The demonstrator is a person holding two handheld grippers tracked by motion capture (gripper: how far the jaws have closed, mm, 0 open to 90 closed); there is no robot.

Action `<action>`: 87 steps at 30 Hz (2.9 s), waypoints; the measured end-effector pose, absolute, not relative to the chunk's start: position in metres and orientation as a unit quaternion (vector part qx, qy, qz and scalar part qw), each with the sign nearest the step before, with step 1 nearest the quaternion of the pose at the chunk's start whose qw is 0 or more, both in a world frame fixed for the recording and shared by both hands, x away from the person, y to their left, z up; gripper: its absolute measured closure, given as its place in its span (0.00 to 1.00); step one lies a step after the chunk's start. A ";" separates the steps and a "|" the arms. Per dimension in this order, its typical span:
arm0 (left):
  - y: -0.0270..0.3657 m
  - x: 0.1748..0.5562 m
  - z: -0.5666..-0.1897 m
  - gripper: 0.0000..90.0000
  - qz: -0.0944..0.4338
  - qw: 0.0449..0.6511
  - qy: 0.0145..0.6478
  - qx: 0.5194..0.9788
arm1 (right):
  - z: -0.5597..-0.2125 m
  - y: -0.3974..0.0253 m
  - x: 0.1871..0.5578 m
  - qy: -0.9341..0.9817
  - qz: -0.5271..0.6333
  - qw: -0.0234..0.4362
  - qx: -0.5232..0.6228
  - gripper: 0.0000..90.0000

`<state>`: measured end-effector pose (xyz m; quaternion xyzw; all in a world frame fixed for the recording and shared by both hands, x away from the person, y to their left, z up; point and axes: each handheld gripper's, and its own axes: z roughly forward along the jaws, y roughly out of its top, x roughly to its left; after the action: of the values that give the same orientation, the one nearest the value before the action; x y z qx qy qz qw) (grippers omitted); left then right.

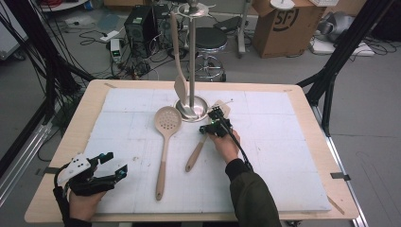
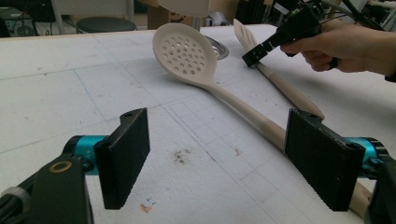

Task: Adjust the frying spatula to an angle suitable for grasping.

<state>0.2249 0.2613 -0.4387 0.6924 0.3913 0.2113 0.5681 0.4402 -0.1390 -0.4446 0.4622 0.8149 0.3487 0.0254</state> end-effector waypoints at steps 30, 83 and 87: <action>0.247 0.233 -0.438 0.26 0.202 0.569 0.374 0.704 | -0.445 -0.190 0.409 0.794 0.352 0.030 0.494 1.00; 0.253 0.223 -0.437 0.26 0.213 0.568 0.379 0.699 | -0.444 -0.256 0.352 0.771 0.413 -0.019 0.485 1.00; 0.253 0.222 -0.437 0.26 0.213 0.565 0.382 0.700 | -0.455 -0.263 0.344 0.773 0.409 -0.031 0.485 1.00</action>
<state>0.2217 0.2531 -0.4373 0.6996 0.3823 0.2135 0.5647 0.3436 -0.2630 -0.4546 0.4847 0.7725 0.4090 -0.0306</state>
